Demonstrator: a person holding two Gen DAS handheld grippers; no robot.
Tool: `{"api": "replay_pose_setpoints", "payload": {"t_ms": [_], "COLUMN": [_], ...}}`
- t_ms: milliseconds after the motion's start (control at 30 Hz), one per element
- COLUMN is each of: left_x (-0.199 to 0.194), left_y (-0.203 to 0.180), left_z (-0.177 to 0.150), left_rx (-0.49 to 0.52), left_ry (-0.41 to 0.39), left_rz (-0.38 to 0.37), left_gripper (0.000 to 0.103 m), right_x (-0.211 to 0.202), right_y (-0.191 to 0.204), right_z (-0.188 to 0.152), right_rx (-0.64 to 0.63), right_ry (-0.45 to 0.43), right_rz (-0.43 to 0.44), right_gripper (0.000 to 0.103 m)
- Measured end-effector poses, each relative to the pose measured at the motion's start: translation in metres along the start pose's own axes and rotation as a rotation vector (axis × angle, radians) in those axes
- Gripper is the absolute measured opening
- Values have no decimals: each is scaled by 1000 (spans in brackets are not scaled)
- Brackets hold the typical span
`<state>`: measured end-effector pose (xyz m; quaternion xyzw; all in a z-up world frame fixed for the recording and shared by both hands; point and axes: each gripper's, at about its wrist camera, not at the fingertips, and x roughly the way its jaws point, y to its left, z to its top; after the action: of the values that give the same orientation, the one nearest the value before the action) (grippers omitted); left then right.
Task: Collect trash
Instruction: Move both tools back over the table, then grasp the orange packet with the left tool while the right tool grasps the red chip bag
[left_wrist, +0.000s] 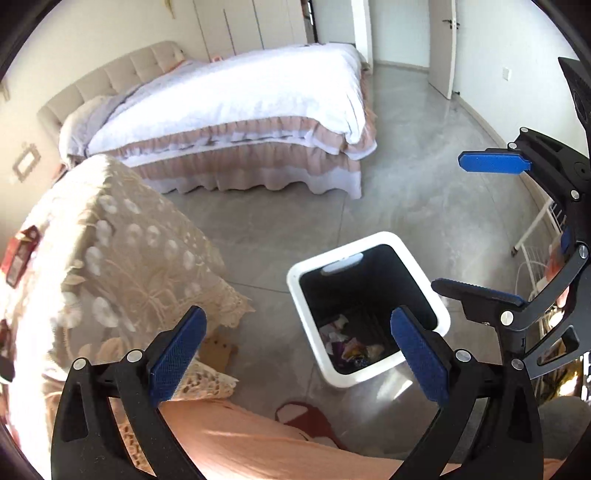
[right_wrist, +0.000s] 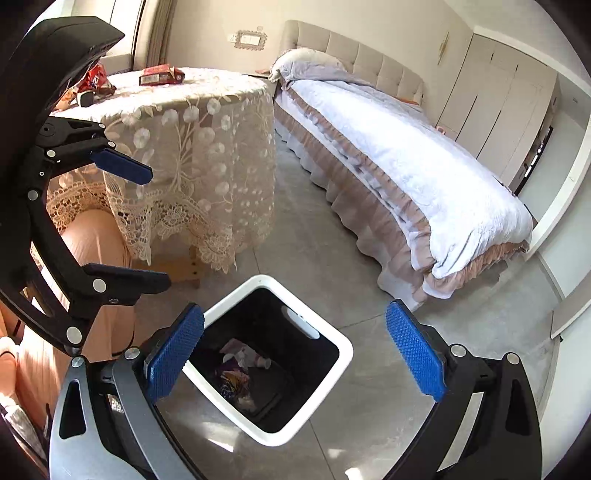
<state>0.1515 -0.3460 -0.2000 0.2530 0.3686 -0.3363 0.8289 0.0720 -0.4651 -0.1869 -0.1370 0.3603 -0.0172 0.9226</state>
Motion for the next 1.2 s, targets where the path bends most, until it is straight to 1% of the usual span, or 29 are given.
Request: {"api": "replay_pose_setpoints", "payload": {"t_ms": [33,100,133,233,333,500,633,733,800,867,900,1033,1100,1200], "left_x": [-9,-24,-32,-56,-81,-116,-142,-156,-161,-163,-163,-163,-162,-160], "left_y": [6,21,30,56,84,130,160,184,202,216,222,240,251,256], "left_z": [-1,-7,-10,-22,-38,-72,-105,-131,-148,-160,-164,-180,-186,-188], "left_rx": [-15,-48,-71,-154,-254,-443,-589,-687,-766,-831,-848,-883,-898,-900], "left_ry": [-14,-43,-53,-92,-121,-131,-123,-117,-110,-104,-98,-72,-64,-50], "left_rz": [31,69,93,161,235,417,582,680,701,693,690,700,692,689], "left_gripper": [99,98,98,98,98,98,98,98,98,98,98,98,98,97], "right_x": [-5,-10,-13,-21,-26,-27,-27,-24,-23,-21,-20,-14,-7,4], "right_y": [2,9,13,22,38,76,106,129,143,157,163,191,204,219], "right_z": [7,18,25,43,61,90,111,125,135,147,152,175,187,207], "right_rx": [15,47,66,116,117,61,32,-3,-20,-36,-46,-92,-104,-115], "right_ry": [-32,-65,-85,-135,-189,-238,-270,-299,-309,-321,-324,-321,-306,-278], "right_rz": [-19,-55,-49,53,114,166,229,244,260,277,285,277,285,308], "right_gripper": [98,98,98,98,98,98,98,98,98,98,98,98,98,98]}}
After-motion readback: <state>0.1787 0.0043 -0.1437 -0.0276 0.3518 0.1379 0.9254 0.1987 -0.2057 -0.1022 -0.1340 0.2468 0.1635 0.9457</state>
